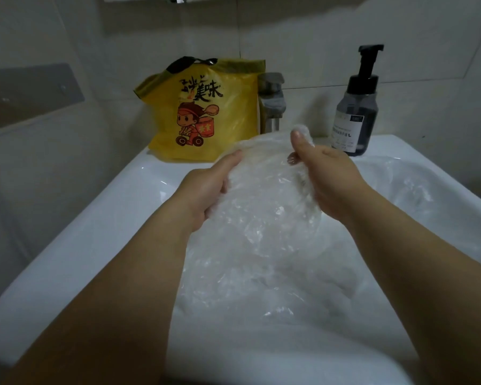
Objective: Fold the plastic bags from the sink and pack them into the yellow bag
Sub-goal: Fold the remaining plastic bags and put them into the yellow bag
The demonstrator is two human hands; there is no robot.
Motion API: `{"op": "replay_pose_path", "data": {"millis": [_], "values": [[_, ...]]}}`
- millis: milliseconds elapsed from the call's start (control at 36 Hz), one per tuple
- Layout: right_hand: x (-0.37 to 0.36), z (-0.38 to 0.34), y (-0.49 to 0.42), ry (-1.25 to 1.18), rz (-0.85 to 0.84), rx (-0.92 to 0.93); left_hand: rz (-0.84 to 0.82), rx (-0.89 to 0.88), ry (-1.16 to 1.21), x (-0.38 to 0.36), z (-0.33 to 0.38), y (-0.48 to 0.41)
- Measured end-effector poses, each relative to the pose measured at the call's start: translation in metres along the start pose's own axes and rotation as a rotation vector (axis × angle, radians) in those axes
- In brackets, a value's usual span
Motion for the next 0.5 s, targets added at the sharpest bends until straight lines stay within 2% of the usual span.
{"op": "replay_pose_path", "data": {"millis": [167,250,333,417,500], "values": [[-0.003,-0.005,0.003,-0.163,0.053,-0.036,-0.017,0.009,-0.030,0.000,0.000,0.000],[-0.004,-0.003,0.002,-0.221,0.020,-0.034,-0.118,-0.006,0.155,-0.002,0.004,-0.002],[-0.003,-0.001,0.000,-0.230,-0.006,-0.038,-0.198,0.061,0.297,-0.001,0.004,0.000],[-0.002,0.002,-0.003,-0.154,-0.005,-0.010,-0.134,0.091,0.326,0.002,0.002,-0.003],[-0.003,0.004,-0.002,-0.064,-0.047,0.007,-0.049,0.076,0.534,0.007,0.006,-0.007]]}}
Point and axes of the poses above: each hand's wrist, its own y-axis away from the middle knuckle, its own x-axis out of the back of the hand, z = x × y, the point moved 4 cm from there along -y, towards the middle knuckle, and after that the axes turned 9 degrees about y, right-handed, at the moved point
